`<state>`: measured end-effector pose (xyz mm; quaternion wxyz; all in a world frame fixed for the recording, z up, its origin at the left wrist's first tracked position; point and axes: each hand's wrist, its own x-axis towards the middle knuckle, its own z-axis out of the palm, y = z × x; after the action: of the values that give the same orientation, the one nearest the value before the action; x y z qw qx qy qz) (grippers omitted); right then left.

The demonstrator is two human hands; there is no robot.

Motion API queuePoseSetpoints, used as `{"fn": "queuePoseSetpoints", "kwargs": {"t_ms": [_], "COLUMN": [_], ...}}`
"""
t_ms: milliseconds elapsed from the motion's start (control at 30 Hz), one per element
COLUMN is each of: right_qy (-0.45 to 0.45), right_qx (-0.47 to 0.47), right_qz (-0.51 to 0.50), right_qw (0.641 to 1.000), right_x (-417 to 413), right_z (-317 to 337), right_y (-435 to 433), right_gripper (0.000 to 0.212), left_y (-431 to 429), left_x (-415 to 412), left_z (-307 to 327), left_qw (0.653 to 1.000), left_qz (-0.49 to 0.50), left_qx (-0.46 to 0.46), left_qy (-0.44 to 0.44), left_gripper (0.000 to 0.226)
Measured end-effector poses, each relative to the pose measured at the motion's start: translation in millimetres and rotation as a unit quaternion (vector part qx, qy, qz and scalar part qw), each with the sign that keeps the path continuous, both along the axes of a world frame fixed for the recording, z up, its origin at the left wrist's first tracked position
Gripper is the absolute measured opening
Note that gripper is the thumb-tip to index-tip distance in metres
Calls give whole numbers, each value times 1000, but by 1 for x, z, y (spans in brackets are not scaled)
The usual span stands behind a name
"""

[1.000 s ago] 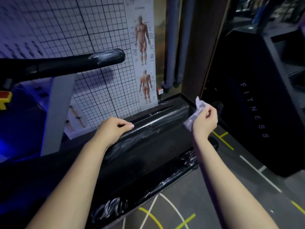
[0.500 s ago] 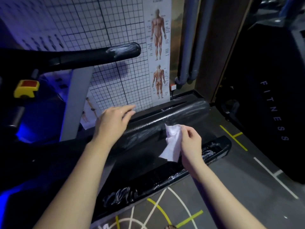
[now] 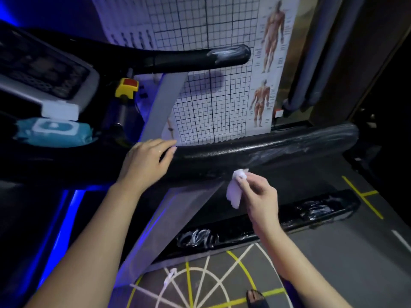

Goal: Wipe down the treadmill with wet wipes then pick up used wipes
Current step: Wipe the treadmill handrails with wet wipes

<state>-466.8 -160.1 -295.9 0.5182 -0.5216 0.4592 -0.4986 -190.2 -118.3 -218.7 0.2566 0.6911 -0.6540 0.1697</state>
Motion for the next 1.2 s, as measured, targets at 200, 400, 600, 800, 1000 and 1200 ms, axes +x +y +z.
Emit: {"fn": "queuePoseSetpoints", "kwargs": {"t_ms": [200,400,600,800,1000,1200], "right_qy": [137,275,350,196,210,233], "right_qx": [-210,-477,-159,-65,-201,-41], "right_qz": [-61,-58,-93,-201,-44,-178], "right_qw": [966,833,919,958,956,955], "right_x": [70,115,38,55,111,49], "right_z": [11,-33,-93,-46,-5,-36], "right_y": [6,-13,-28,1,13,-22], "right_gripper": [5,2,24,25,12,12], "left_y": [-5,-9,-10,-11,-5,-4], "left_x": [-3,1,3,2,3,1], "left_z": [-21,-26,-28,-30,-25,-23], "left_qw": [989,977,973,971,976,978], "left_qz": [45,40,31,33,26,36], "left_qx": [-96,-152,-183,-190,-182,-171], "left_qy": [-107,-141,-139,-140,-116,-111], "left_gripper": [24,24,25,26,21,17]}}
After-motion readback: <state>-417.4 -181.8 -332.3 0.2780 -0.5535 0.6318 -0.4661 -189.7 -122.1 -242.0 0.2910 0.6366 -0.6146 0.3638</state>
